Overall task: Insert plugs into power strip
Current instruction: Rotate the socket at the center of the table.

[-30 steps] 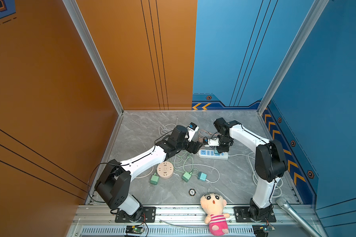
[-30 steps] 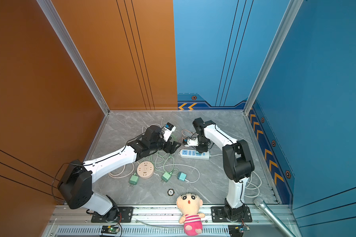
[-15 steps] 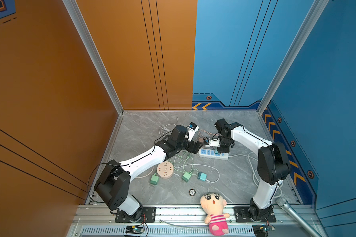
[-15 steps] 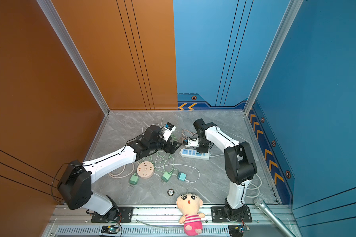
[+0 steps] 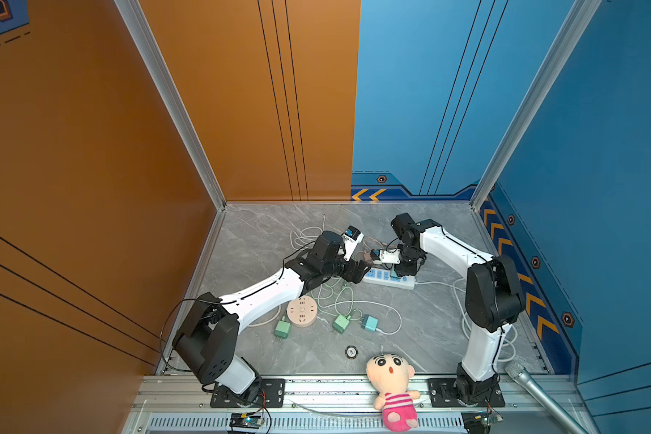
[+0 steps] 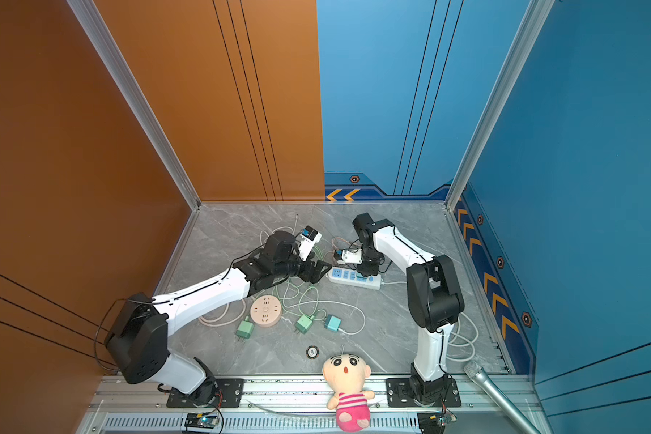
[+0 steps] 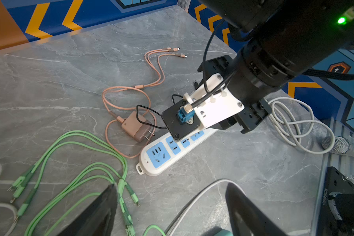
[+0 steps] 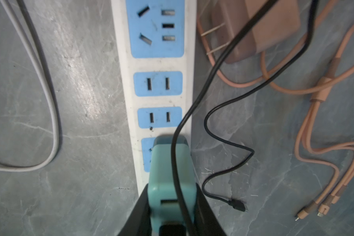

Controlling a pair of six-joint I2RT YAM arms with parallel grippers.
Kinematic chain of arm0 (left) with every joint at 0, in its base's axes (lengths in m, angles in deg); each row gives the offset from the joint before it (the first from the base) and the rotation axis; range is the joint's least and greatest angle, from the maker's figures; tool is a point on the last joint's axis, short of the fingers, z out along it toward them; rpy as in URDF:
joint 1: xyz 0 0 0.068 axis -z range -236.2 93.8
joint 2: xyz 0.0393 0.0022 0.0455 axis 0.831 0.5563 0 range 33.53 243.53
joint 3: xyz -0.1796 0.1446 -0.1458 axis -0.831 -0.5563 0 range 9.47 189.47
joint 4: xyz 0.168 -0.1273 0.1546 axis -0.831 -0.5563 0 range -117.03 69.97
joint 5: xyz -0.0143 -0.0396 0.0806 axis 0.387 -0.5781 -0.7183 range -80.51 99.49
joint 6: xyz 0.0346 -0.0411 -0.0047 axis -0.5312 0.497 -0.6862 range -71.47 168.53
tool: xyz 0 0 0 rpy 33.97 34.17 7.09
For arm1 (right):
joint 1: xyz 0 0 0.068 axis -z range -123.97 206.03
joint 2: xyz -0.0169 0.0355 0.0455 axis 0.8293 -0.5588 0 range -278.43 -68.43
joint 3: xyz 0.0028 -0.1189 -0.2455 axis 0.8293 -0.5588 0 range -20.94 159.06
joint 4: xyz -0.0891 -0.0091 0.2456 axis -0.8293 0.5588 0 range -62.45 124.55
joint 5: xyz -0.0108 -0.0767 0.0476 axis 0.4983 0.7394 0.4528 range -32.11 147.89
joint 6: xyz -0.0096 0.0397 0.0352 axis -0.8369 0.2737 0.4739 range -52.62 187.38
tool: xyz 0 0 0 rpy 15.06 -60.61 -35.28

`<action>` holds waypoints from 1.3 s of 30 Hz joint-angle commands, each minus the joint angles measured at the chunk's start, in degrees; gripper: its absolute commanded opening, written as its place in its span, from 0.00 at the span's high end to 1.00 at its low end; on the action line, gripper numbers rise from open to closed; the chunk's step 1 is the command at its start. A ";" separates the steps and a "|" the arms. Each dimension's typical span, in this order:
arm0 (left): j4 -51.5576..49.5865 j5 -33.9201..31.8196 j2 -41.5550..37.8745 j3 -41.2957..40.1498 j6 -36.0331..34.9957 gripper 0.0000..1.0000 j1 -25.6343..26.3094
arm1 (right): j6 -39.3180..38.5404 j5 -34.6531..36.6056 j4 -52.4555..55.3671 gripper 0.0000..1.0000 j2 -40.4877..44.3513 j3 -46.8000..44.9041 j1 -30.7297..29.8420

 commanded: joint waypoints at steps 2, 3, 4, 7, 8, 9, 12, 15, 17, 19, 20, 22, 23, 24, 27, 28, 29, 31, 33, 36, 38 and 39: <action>0.56 0.68 -1.17 -0.55 0.57 0.17 -0.26 | 1.75 -3.81 1.38 0.61 -0.04 3.31 0.43; 0.61 0.60 -1.24 -0.41 0.63 0.17 -0.26 | 1.81 -3.75 1.56 0.61 0.03 3.56 0.43; 0.71 0.67 -1.20 -0.46 0.73 0.17 -0.26 | 1.73 -3.83 2.12 0.61 -0.02 3.93 0.42; 1.05 0.68 -1.15 -0.50 0.85 0.17 -0.26 | 1.62 -3.49 3.00 0.60 0.29 4.15 0.43; 1.06 0.61 -1.19 -0.49 0.87 0.17 -0.26 | 1.58 -3.42 3.36 0.60 0.35 4.16 0.43; 1.14 0.71 -1.15 -0.46 0.88 0.17 -0.26 | 1.62 -3.34 3.61 0.60 0.40 4.18 0.45; 1.09 0.86 -0.93 -0.29 0.87 0.16 -0.26 | 1.70 -3.46 4.73 0.46 0.70 3.98 0.54; 1.08 1.07 -0.46 0.02 1.01 0.16 -0.26 | 2.12 -4.13 6.43 0.44 1.53 3.48 0.52; 1.08 1.21 -0.15 0.41 0.95 0.16 -0.26 | 2.52 -4.67 6.36 0.43 2.78 2.18 0.50; 1.03 1.42 0.25 0.90 0.96 0.16 -0.22 | 3.46 -5.80 6.36 0.43 4.35 1.08 0.51; 0.96 1.60 0.58 1.26 1.00 0.16 -0.18 | 4.04 -6.37 6.28 0.42 5.36 0.51 0.59; 0.66 1.57 1.24 1.99 0.94 0.16 -0.18 | 6.52 -6.98 6.21 0.43 7.61 -0.43 0.59; 0.36 1.06 1.74 2.51 0.95 0.16 -0.13 | 8.25 -7.23 6.19 0.43 8.98 -1.09 0.60; -0.03 0.46 2.26 2.94 1.17 0.16 -0.16 | 9.33 -7.56 6.12 0.43 10.27 -2.03 0.69; 0.14 -0.78 3.09 3.68 3.11 0.16 -0.05 | 12.68 -7.38 4.21 0.42 15.11 -6.45 0.78; 0.72 -0.81 3.23 3.72 3.63 0.17 0.05 | 13.86 -7.66 3.68 0.42 16.78 -7.89 0.77; 0.78 -1.06 3.37 4.06 4.11 0.17 0.15 | 14.60 -8.21 3.55 0.42 18.48 -9.13 0.74; -0.16 -1.46 3.99 5.48 5.00 0.19 0.17 | 15.81 -9.04 3.26 0.41 21.41 -11.27 0.57; -3.41 -3.70 5.33 8.22 6.70 0.21 0.00 | 17.89 -8.34 2.26 0.41 24.41 -12.97 0.37; -9.08 -5.86 8.30 13.20 10.18 0.25 -0.38 | 22.22 -7.46 -1.76 0.41 30.25 -16.05 0.55; -14.22 -6.21 11.05 17.18 12.65 0.27 -0.52 | 24.97 -7.24 -6.34 0.40 35.21 -18.68 0.99; -16.34 -6.49 12.59 19.31 13.82 0.28 -0.55 | 26.83 -7.26 -8.83 0.38 37.52 -20.02 1.34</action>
